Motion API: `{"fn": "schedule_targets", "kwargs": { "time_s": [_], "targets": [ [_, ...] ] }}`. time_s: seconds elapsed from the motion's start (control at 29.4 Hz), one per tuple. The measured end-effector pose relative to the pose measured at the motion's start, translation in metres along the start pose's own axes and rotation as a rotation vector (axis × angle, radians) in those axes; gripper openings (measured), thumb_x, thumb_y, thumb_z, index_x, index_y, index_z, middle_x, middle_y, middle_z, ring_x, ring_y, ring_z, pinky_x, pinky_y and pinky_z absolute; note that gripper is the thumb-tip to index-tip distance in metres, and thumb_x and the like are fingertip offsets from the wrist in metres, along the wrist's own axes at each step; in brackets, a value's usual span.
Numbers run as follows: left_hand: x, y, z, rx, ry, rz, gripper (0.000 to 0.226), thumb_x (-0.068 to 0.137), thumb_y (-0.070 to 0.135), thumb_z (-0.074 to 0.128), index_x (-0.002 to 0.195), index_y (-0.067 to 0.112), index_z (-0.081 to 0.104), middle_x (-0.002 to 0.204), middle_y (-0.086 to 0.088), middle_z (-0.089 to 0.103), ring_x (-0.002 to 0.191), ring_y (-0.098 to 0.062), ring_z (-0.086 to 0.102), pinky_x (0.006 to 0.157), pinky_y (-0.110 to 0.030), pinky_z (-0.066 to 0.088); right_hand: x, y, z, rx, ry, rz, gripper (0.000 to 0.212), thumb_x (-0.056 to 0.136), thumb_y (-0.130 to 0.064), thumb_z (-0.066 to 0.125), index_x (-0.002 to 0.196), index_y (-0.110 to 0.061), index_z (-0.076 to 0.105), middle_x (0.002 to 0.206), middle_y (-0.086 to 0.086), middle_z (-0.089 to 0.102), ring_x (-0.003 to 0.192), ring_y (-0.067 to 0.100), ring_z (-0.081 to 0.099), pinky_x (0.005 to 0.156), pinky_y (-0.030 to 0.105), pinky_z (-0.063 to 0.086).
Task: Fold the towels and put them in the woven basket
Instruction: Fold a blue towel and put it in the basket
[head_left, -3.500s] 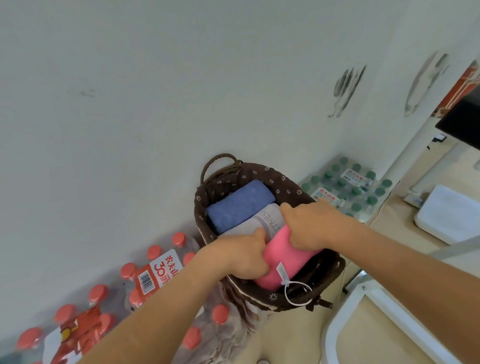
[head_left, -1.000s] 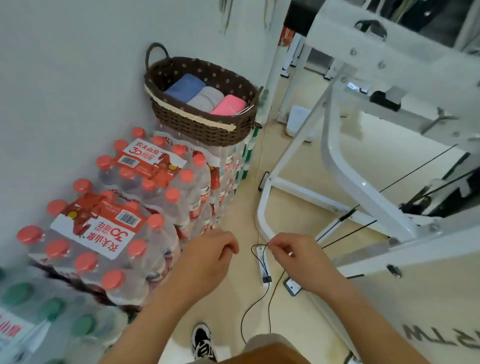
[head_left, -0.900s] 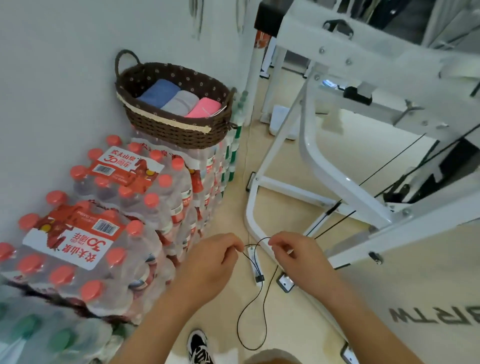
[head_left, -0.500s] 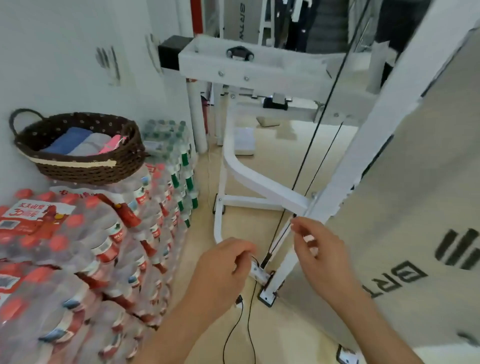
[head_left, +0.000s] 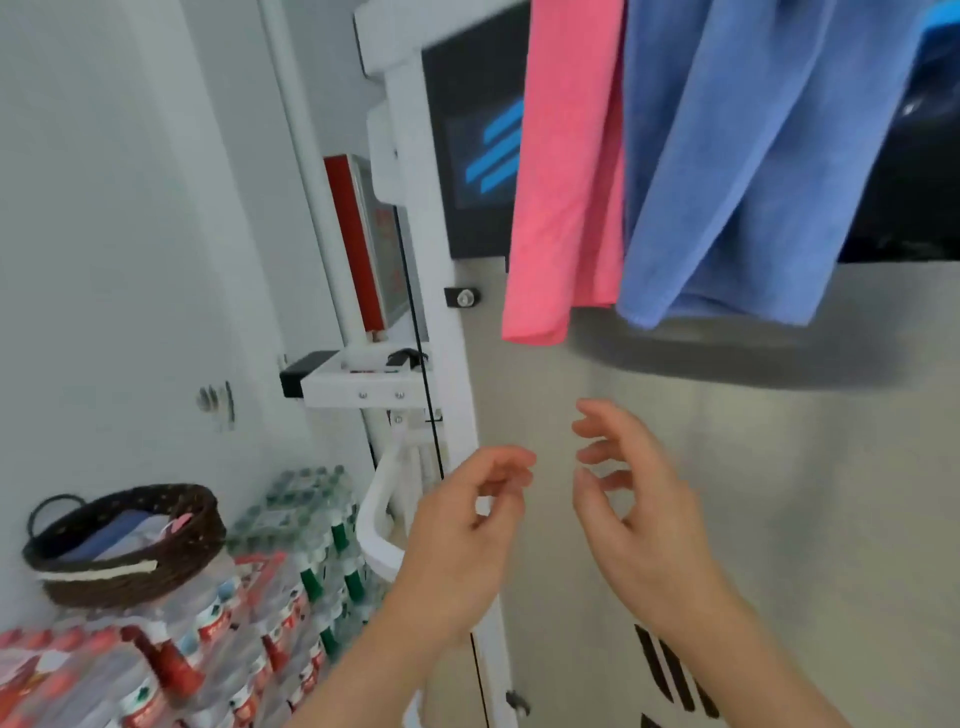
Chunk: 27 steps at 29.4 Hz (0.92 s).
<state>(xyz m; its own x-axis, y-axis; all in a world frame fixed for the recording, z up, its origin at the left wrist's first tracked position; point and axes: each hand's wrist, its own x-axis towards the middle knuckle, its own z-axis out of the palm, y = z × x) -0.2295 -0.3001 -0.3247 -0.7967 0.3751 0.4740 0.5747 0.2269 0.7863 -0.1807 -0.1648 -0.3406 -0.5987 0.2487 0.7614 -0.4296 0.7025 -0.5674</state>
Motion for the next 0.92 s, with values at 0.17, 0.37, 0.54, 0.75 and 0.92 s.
{"fn": "schedule_targets", "kwargs": {
  "time_s": [0.17, 0.37, 0.54, 0.75, 0.92],
  "targets": [
    [0.030, 0.101, 0.000, -0.028, 0.073, 0.219, 0.048, 0.088, 0.008, 0.058, 0.121, 0.041, 0.051, 0.116, 0.019, 0.059, 0.107, 0.007, 0.052, 0.087, -0.007, 0.040, 0.047, -0.057, -0.058, -0.113, 0.191, -0.207, 0.053, 0.080, -0.007, 0.061, 0.120, -0.036, 0.044, 0.091, -0.017, 0.047, 0.073, 0.004, 0.052, 0.057, 0.017, 0.042],
    [0.048, 0.188, 0.019, -0.032, 0.050, 0.155, 0.059, 0.080, 0.023, 0.072, 0.131, 0.030, 0.042, 0.097, 0.012, 0.065, 0.090, -0.009, 0.064, 0.071, -0.014, 0.051, 0.116, -0.107, -0.145, -0.497, 0.209, -0.294, 0.064, 0.076, -0.007, 0.057, 0.136, -0.022, 0.041, 0.132, 0.005, 0.045, 0.122, 0.026, 0.043, 0.080, 0.048, 0.051],
    [0.063, 0.227, 0.035, -0.043, 0.198, 0.067, 0.016, 0.086, 0.003, 0.051, 0.095, 0.011, 0.062, 0.069, -0.004, 0.056, 0.068, -0.019, 0.054, 0.062, -0.021, 0.043, 0.223, -0.101, -0.213, -0.804, 0.142, -0.425, 0.061, 0.087, -0.014, 0.053, 0.143, -0.029, 0.032, 0.142, 0.012, 0.032, 0.133, 0.033, 0.025, 0.095, 0.047, 0.039],
    [0.020, 0.278, 0.018, -0.483, 0.195, -0.054, 0.030, 0.085, 0.026, 0.055, 0.073, 0.007, 0.075, 0.079, -0.011, 0.072, 0.068, -0.026, 0.069, 0.057, -0.030, 0.055, 0.308, -0.131, -0.237, 0.087, 0.345, -0.454, 0.036, 0.084, -0.011, 0.044, 0.117, -0.016, 0.058, 0.113, 0.014, 0.059, 0.110, 0.033, 0.051, 0.082, 0.031, 0.039],
    [0.030, 0.311, 0.023, -0.133, 0.409, 0.275, 0.038, 0.085, 0.024, 0.068, 0.122, 0.017, 0.061, 0.111, -0.003, 0.071, 0.102, -0.019, 0.068, 0.088, -0.036, 0.056, 0.259, -0.164, -0.199, 0.042, 0.742, -1.088, 0.026, 0.085, -0.004, 0.058, 0.110, -0.004, 0.067, 0.108, 0.020, 0.064, 0.101, 0.034, 0.058, 0.087, 0.042, 0.049]
  ]
}}
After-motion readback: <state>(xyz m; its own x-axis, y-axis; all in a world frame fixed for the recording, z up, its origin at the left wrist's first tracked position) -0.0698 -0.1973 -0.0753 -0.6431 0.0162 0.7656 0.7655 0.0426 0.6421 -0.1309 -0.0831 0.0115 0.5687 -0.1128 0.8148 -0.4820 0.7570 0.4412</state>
